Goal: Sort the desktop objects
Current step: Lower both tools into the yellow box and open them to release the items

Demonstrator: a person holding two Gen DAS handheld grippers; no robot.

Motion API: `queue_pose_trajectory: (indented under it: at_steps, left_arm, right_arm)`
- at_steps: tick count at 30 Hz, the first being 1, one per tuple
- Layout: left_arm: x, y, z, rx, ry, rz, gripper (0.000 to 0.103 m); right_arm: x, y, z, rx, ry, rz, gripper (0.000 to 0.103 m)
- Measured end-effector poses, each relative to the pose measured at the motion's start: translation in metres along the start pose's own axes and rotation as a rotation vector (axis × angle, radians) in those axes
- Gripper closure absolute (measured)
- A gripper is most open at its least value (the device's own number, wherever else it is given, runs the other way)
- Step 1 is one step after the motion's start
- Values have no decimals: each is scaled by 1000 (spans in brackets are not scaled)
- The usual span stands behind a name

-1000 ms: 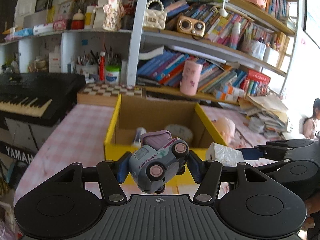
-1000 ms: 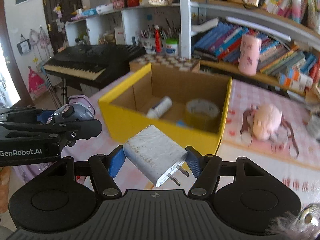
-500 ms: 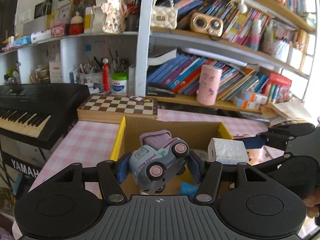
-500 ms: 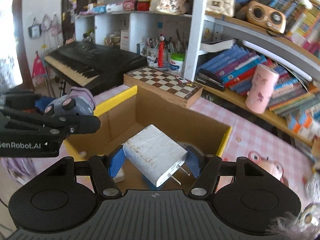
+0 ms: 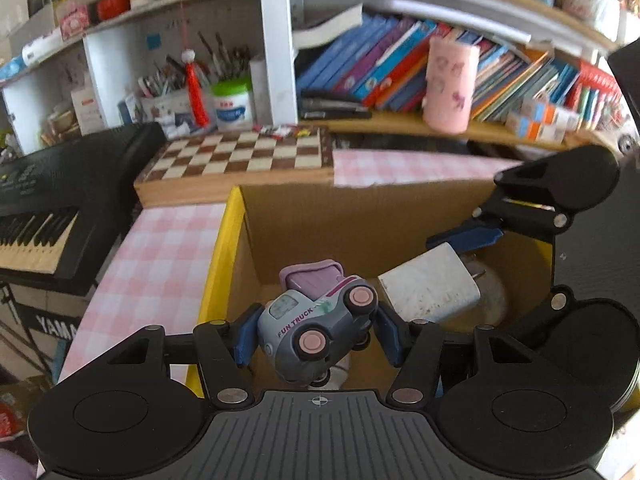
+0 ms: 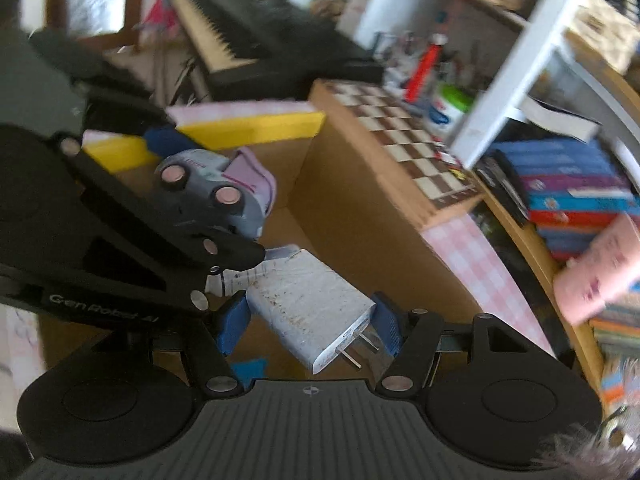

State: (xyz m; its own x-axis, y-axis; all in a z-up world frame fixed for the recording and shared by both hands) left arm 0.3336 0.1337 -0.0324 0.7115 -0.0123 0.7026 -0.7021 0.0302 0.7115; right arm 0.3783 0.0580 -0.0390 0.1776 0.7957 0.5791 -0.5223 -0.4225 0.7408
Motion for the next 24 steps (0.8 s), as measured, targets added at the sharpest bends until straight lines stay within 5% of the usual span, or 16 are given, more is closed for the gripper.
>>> queue_pose_trajectory:
  at_steps: [15, 24]
  left_arm:
    - [2, -15, 15, 17, -131, -62, 44]
    - [4, 19, 16, 2, -117, 68, 28]
  right_arm:
    - [-1, -36, -25, 123, 240, -155, 40]
    - [2, -24, -12, 75, 145, -93, 35]
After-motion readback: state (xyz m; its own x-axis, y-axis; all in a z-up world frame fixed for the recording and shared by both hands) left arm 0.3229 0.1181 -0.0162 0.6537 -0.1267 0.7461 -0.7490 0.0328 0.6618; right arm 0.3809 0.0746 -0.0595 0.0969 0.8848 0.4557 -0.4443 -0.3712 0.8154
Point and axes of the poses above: each gripper's, at about its wrist camera, not at the fingertips, and y roughly against the way its jaws point, z to its right, x to its top, the point moved 3 cm from there along -y, roughly the way its jaws point, and after that the axes turned 4 degrees about -x, right-handed, at the moved point
